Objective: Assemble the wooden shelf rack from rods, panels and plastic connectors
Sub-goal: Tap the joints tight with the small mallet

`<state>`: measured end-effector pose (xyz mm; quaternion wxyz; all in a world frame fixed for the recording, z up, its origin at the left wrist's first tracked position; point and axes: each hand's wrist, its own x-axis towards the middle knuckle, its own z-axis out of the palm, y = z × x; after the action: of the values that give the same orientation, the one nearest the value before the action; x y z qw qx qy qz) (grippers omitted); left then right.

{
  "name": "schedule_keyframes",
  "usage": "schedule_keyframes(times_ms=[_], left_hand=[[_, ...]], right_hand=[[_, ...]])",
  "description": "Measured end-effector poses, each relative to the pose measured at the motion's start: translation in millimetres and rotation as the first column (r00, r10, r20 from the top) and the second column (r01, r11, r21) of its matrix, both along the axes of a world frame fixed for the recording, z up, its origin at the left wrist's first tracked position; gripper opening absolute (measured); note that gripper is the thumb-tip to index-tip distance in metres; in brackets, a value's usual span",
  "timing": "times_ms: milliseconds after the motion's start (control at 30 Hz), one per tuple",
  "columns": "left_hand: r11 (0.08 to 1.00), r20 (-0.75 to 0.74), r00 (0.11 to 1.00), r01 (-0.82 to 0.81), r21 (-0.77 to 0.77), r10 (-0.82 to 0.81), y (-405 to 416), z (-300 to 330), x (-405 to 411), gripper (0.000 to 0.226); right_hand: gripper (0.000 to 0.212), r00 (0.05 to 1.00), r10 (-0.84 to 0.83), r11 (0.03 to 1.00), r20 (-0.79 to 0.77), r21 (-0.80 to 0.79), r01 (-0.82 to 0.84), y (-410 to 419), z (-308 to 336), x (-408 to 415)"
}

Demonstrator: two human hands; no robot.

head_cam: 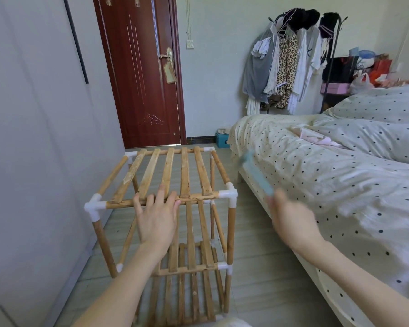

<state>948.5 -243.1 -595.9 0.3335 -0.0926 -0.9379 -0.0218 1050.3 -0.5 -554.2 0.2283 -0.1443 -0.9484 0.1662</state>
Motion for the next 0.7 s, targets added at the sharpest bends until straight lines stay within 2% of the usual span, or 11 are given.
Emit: schedule_keyframes(times_ms=[67,100,167,233,267,333,367,400,533,600,700], left_hand=[[1.0,-0.008,1.0,0.011,0.002,-0.011,0.0,0.1,0.7,0.029],[1.0,-0.02,1.0,0.017,0.002,-0.017,0.5,-0.1,0.4,0.027],[1.0,-0.042,0.999,0.016,0.011,-0.016,1.2,0.1,0.2,0.025],[1.0,-0.027,1.0,0.015,0.005,-0.015,0.9,1.1,0.2,0.026],[1.0,-0.011,1.0,0.015,0.002,-0.015,0.6,1.8,0.4,0.027],[1.0,0.023,1.0,0.006,-0.015,-0.005,-0.4,2.6,0.5,0.031],[1.0,0.041,0.999,-0.008,-0.028,0.009,-0.4,2.7,0.5,0.033],[0.999,0.057,0.998,-0.02,-0.045,0.022,-0.1,2.5,0.1,0.035],[0.997,0.092,0.995,-0.039,-0.065,0.045,1.1,3.7,0.1,0.039],[0.998,0.096,0.995,-0.029,-0.055,0.034,1.1,5.9,2.6,0.04],[0.996,0.08,0.993,0.088,0.032,-0.09,-5.5,7.0,4.4,0.041]], right_hand=[[0.032,0.957,0.06,0.994,0.283,0.072,-0.084,3.4,-10.3,-0.7],[0.031,0.971,0.082,0.995,0.223,0.041,-0.093,5.4,-6.5,-2.7],[0.03,0.989,0.034,0.994,-0.145,-0.095,-0.049,11.5,10.6,-7.5],[0.029,0.858,-0.063,0.97,-0.509,-0.235,-0.069,9.4,16.7,-6.2],[0.026,0.874,-0.076,0.969,-0.48,-0.244,-0.05,6.1,14.2,-4.8],[0.022,0.999,0.005,0.992,-0.047,-0.127,-0.011,0.0,-9.0,-4.5],[0.023,0.987,0.037,0.996,0.156,-0.086,-0.024,0.5,-20.6,-4.4],[0.025,0.967,0.055,0.995,0.248,-0.089,-0.034,2.0,-26.0,-4.0],[0.032,0.994,0.068,0.949,-0.09,-0.301,-0.092,-6.9,-14.6,-11.2],[0.029,0.96,0.177,0.921,-0.218,-0.307,-0.239,-26.5,-7.3,-17.1],[0.015,0.904,0.337,0.884,-0.263,-0.243,-0.4,-56.2,-9.4,-31.3]])
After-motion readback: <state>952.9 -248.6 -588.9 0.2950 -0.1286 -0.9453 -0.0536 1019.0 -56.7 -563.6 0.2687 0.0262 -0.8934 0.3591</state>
